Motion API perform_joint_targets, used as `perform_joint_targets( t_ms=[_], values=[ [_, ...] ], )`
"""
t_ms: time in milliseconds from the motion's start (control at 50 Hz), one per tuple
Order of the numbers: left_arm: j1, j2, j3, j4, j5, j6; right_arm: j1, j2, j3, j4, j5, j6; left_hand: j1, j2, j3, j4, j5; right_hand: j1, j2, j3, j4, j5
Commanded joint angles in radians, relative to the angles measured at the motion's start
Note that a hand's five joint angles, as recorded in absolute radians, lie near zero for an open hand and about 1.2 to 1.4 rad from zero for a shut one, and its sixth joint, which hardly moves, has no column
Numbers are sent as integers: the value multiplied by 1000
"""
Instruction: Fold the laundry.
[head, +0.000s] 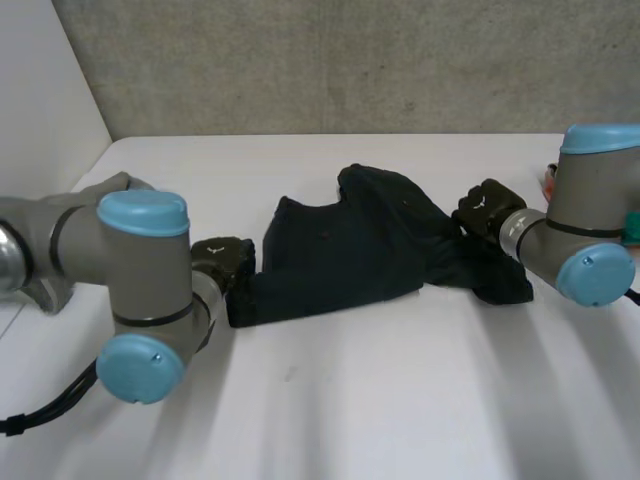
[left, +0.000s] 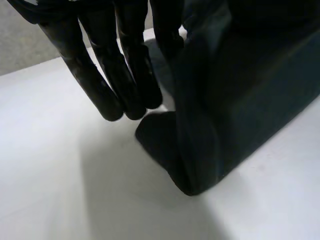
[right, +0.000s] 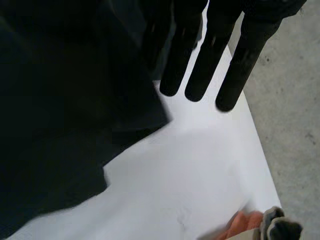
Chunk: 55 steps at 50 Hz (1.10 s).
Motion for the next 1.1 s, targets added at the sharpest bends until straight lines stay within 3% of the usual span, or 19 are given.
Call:
perform_joint_targets(
  t_ms=[20, 180, 360, 480, 640, 720, 780, 860, 920, 1100],
  values=[
    [3, -5, 106, -26, -61, 2, -9, 9, 3, -7, -6, 90, 327, 345, 362, 355, 364, 612, 617, 653, 658, 650],
    [46, 39, 258, 46, 1, 46, 29, -258, 189, 16, -58, 213, 327, 345, 362, 355, 364, 612, 617, 653, 658, 650],
    [106, -116, 632, 16, 55, 175, 153, -439, 341, 74, -101, 630, 327, 345, 362, 355, 364, 612, 617, 653, 658, 650],
    [141, -246, 842, 17, 44, 215, 320, -451, 393, 52, -182, 878, 327, 345, 362, 355, 364, 612, 617, 653, 658, 650],
    [175, -308, 891, 97, 49, 189, 458, -307, 317, -200, -135, 1245, 327, 345, 362, 355, 364, 554, 559, 594, 599, 592],
    [185, -301, 858, 118, 55, 163, 482, -214, 234, -202, -113, 1224, 257, 275, 293, 286, 294, -93, -89, -53, -48, -56],
    [188, -263, 807, 115, 47, 141, 463, -201, 191, -112, -83, 1183, -179, -161, -143, -150, -142, -192, -187, -152, -147, -154],
    [198, -175, 702, 115, 40, 126, 410, -242, 181, -26, -61, 1079, -599, -581, -563, -571, -562, -426, -421, -386, -381, -389],
    [199, -116, 629, 115, 38, 132, 370, -285, 184, 10, -64, 989, -776, -758, -741, -748, -740, -609, -604, -569, -564, -572],
    [179, 151, 292, 91, -23, 244, 204, -358, 186, 81, -84, 660, -824, -806, -788, -795, -787, -609, -604, -569, -564, -572]
  ],
)
